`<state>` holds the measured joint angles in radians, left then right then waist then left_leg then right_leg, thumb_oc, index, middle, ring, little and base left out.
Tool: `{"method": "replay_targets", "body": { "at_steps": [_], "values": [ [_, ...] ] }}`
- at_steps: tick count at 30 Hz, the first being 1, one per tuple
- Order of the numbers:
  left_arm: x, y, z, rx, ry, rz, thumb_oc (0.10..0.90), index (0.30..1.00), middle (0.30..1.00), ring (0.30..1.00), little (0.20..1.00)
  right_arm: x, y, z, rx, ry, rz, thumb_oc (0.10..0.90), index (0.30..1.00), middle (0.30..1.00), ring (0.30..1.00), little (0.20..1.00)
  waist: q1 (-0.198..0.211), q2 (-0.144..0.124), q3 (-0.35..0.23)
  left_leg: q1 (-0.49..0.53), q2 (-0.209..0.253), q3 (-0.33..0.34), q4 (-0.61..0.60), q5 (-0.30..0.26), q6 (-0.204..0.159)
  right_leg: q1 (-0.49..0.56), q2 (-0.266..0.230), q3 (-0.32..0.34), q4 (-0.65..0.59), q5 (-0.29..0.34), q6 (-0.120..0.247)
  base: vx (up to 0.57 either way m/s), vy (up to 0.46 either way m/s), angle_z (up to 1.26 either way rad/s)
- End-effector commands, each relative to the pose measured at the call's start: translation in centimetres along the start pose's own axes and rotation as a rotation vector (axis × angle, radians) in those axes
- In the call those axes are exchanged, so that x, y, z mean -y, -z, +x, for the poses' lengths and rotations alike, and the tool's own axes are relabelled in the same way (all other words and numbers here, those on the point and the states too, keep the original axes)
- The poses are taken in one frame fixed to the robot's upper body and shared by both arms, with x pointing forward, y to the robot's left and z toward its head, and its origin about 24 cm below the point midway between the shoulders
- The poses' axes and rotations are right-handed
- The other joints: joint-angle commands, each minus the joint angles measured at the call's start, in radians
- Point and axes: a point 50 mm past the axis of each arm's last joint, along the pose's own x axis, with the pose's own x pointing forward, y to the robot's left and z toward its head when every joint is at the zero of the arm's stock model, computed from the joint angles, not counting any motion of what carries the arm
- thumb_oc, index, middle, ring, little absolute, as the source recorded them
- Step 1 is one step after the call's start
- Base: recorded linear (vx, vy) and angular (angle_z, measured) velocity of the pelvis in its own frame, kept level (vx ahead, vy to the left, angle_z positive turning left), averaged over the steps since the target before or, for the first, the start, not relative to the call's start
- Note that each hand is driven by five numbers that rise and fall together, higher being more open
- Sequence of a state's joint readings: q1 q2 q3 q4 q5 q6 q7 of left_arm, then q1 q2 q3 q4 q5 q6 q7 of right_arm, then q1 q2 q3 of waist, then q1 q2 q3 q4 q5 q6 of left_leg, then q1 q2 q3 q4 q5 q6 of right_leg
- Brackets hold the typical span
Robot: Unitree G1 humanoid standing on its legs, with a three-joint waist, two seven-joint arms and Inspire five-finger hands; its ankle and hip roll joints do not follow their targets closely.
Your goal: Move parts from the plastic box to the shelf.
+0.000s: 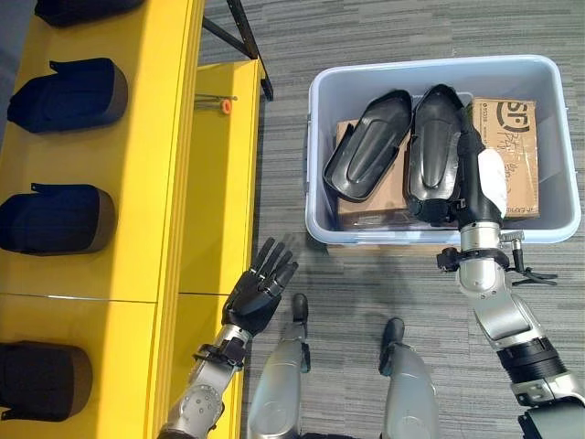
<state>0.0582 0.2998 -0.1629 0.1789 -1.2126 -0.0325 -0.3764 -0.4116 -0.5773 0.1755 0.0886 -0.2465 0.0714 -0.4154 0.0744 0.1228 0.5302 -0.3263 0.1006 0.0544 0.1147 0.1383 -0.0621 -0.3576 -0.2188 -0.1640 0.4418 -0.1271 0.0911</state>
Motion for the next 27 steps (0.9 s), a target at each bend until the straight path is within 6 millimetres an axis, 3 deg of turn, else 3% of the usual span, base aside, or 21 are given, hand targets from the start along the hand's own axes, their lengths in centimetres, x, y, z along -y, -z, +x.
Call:
{"method": "replay_targets", "body": {
  "at_steps": [1, 12, 19, 27],
  "values": [
    [2.6, -2.1, 0.3, 0.104, 0.163, 0.037, 0.900, 1.000, 1.000, 1.000, 1.000, 4.4, -5.3, 2.9, 0.278, 0.199, -0.045, 0.900, 1.000, 1.000, 1.000, 1.000, -0.009, 0.004, -0.010, -0.016, -0.086, 0.013, 0.029, -0.073, 0.023, 0.038, 0.102, -0.037, 0.093, -0.102, -0.089, -0.01, -0.019, -0.03],
    [2.4, -2.2, 0.2, 0.094, 0.171, 0.059, 0.900, 1.000, 1.000, 1.000, 1.000, 5.0, -5.1, 3.3, 0.334, 0.211, -0.271, 0.900, 1.000, 1.000, 1.000, 1.000, -0.006, 0.007, -0.010, -0.042, -0.082, 0.017, 0.023, -0.065, 0.022, -0.014, 0.101, -0.038, 0.124, -0.106, -0.086, 0.00, -0.003, 0.00],
    [2.4, -2.1, 0.2, 0.072, 0.186, 0.057, 0.900, 1.000, 1.000, 1.000, 1.000, 5.3, -3.1, 4.1, 0.288, 0.195, -0.399, 0.900, 1.000, 1.000, 1.000, 1.000, 0.007, 0.013, -0.010, -0.065, -0.080, 0.011, 0.024, -0.058, 0.020, -0.040, 0.102, -0.041, 0.145, -0.114, -0.087, 0.00, -0.038, 0.02],
    [2.5, -2.6, 0.1, 0.064, 0.200, 0.077, 0.900, 1.000, 1.000, 1.000, 1.000, 5.7, -2.3, 4.8, 0.245, 0.169, -0.427, 0.900, 1.000, 1.000, 1.000, 1.000, 0.019, 0.014, -0.010, -0.096, -0.074, 0.003, 0.029, -0.051, 0.017, -0.077, 0.105, -0.046, 0.173, -0.121, -0.090, -0.01, -0.050, 0.01]
  ]
}}
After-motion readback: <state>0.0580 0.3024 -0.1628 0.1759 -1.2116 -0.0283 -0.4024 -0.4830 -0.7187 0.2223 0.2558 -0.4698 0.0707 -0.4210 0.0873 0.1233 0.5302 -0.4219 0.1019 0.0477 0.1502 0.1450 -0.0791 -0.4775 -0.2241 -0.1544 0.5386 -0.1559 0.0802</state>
